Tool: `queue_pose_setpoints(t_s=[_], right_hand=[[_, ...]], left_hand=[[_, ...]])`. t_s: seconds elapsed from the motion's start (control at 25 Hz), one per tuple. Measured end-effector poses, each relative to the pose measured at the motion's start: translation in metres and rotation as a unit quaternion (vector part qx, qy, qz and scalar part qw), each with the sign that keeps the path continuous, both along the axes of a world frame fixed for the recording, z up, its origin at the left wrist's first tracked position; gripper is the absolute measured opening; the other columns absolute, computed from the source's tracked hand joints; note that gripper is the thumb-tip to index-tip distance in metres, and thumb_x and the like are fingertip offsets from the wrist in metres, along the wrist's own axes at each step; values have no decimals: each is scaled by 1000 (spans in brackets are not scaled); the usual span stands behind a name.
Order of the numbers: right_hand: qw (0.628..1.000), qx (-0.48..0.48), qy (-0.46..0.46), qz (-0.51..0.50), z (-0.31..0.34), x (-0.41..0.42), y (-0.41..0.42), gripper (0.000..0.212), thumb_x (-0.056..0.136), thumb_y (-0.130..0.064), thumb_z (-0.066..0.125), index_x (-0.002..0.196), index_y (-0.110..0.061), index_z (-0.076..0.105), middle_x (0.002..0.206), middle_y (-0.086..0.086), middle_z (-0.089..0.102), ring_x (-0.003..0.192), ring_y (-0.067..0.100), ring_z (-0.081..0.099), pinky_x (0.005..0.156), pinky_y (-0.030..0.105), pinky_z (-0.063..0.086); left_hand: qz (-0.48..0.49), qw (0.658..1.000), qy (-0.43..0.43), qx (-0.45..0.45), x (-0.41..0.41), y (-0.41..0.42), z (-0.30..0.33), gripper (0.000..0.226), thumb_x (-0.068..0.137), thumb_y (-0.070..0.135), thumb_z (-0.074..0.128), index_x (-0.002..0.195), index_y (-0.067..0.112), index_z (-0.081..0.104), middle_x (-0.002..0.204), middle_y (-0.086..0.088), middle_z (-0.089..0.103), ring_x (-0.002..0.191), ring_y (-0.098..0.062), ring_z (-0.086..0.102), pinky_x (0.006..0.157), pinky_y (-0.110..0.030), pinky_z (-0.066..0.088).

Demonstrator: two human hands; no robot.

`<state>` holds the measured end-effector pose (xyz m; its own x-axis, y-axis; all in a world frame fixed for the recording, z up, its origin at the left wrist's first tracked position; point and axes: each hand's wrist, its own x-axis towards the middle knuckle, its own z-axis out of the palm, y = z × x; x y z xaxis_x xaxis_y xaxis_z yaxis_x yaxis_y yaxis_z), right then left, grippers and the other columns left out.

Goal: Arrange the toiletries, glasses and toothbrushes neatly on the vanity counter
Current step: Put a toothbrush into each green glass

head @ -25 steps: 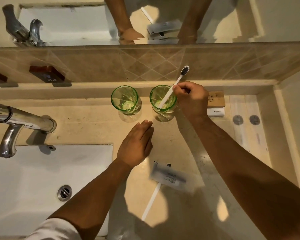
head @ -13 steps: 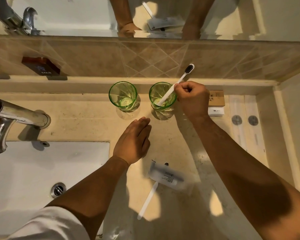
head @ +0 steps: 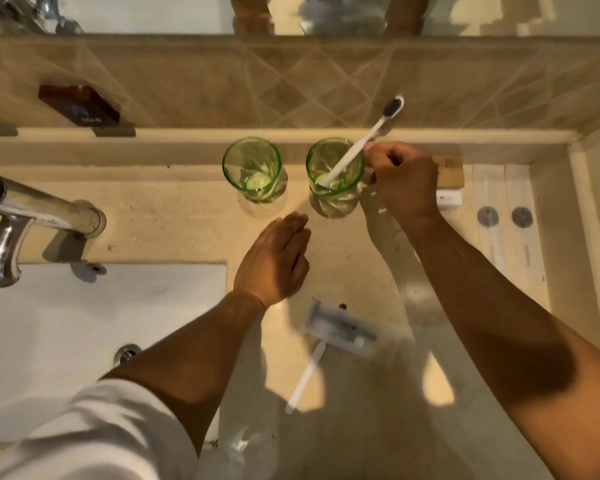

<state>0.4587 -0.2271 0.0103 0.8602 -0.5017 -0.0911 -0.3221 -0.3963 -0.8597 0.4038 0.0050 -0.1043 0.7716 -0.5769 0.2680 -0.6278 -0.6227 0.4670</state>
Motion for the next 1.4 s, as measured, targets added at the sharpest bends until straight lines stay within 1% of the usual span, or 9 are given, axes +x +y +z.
queue_pose_setpoints(t_s=[0.08, 0.24, 0.4, 0.6, 0.8, 1.0, 1.16, 1.28, 1.4], right_hand=[[999, 42, 6, -18, 0, -24, -1, 17, 92, -20, 63, 90, -9, 75, 80, 8, 74, 61, 15, 67, 58, 27, 57], [997, 30, 64, -33, -8, -115, 23, 11, 90, -20, 64, 83, -27, 68, 73, -10, 70, 61, -7, 62, 56, 3, 42], [992, 5, 121, 43, -20, -200, 66, 13, 90, -21, 68, 78, -19, 72, 70, -8, 71, 64, 4, 66, 62, 19, 51], [936, -130, 264, 195, -35, -257, 103, 61, 94, -59, 55, 54, -13, 57, 50, 0, 60, 44, 11, 49, 54, 29, 40], [924, -135, 330, 136, -40, -252, 125, 50, 92, -60, 55, 66, -21, 70, 62, -7, 67, 60, 10, 63, 64, 27, 45], [943, 4, 323, 76, -38, -240, 132, 38, 82, -37, 63, 51, -15, 68, 48, -5, 65, 48, 9, 63, 57, 23, 49], [939, 163, 293, 79, -32, -232, 113, 26, 83, -24, 70, 62, -8, 71, 49, -1, 65, 44, 12, 58, 53, 25, 50], [888, 363, 278, 50, -29, -227, 92, 17, 89, -19, 69, 83, -4, 77, 59, 3, 58, 48, 12, 46, 46, 22, 39], [782, 566, 261, 10, -31, -225, 76, 21, 94, -17, 61, 99, -3, 77, 77, 8, 61, 55, 11, 43, 47, 21, 40]], left_hand=[[-1, 1000, -5, -9, 3, 0, 2, 34, 95, 11, 56, 122, -6, 67, 136, -25, 62, 130, -42, 57, 107, -53, 45], [8, 1000, -13, -12, 1, -1, 1, 32, 95, 11, 57, 122, -5, 68, 135, -23, 63, 130, -40, 56, 108, -52, 45], [40, 998, 35, 14, -2, -4, 8, 35, 96, 17, 57, 127, 3, 67, 140, -14, 61, 136, -34, 52, 113, -47, 42], [40, 997, 57, 30, -2, -5, 9, 36, 98, 22, 53, 129, 8, 64, 145, -9, 58, 140, -28, 48, 118, -43, 37], [32, 998, 44, 42, 1, -5, 5, 29, 97, 22, 51, 120, 9, 64, 144, -11, 58, 140, -29, 47, 117, -44, 37], [36, 998, 42, 32, 0, -3, 7, 33, 98, 21, 52, 126, 9, 63, 144, -11, 59, 139, -29, 49, 117, -45, 39], [36, 998, 51, 32, 1, -3, 11, 34, 97, 20, 52, 127, 7, 64, 144, -12, 59, 138, -30, 49, 117, -45, 39], [36, 997, 62, 35, -1, -4, 14, 36, 99, 22, 52, 129, 9, 63, 145, -11, 58, 140, -28, 48, 118, -44, 38], [40, 996, 71, 41, -2, -4, 17, 37, 100, 24, 51, 132, 10, 62, 146, -9, 57, 141, -27, 47, 119, -43, 37]])
